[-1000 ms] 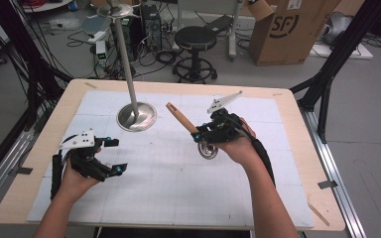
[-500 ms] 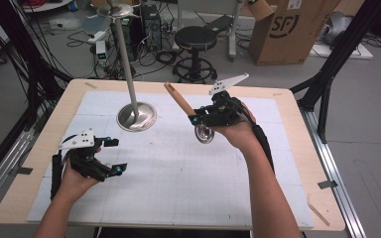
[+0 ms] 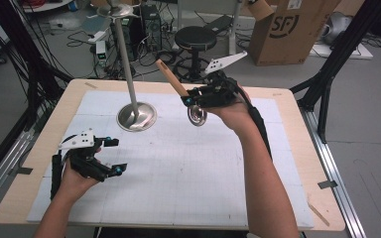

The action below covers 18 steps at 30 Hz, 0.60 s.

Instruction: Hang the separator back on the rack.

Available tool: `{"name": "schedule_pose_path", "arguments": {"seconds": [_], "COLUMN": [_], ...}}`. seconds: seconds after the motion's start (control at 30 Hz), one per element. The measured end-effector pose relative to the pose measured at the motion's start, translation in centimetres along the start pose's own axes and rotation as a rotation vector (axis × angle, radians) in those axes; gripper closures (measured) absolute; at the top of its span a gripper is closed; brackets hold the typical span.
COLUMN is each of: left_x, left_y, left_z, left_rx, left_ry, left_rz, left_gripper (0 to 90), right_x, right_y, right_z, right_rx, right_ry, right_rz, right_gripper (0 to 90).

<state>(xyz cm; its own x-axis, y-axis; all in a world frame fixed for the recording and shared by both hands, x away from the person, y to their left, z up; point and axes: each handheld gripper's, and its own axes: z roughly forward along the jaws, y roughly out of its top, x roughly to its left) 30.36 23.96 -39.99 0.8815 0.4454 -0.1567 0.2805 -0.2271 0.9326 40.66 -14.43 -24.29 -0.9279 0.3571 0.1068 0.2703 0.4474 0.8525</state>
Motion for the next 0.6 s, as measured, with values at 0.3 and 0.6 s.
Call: {"name": "schedule_pose_path", "arguments": {"seconds": [0.3, 0.6], "left_x": [0.1, 0.1], "left_y": [0.1, 0.1], "left_z": [-0.1, -0.2], "left_rx": [-0.003, -0.003], "left_ry": [0.003, 0.002], "left_rz": [0.004, 0.002], "left_gripper": [1.8, 1.7], "right_x": [-1.0, -1.5], "right_y": [1.4, 3.0], "right_z": [0.5, 1.3], "right_rx": [0.008, -0.031], "right_ry": [-0.001, 0.018], "right_rz": [-0.027, -0.028], "right_gripper": [69.5, 69.4]}}
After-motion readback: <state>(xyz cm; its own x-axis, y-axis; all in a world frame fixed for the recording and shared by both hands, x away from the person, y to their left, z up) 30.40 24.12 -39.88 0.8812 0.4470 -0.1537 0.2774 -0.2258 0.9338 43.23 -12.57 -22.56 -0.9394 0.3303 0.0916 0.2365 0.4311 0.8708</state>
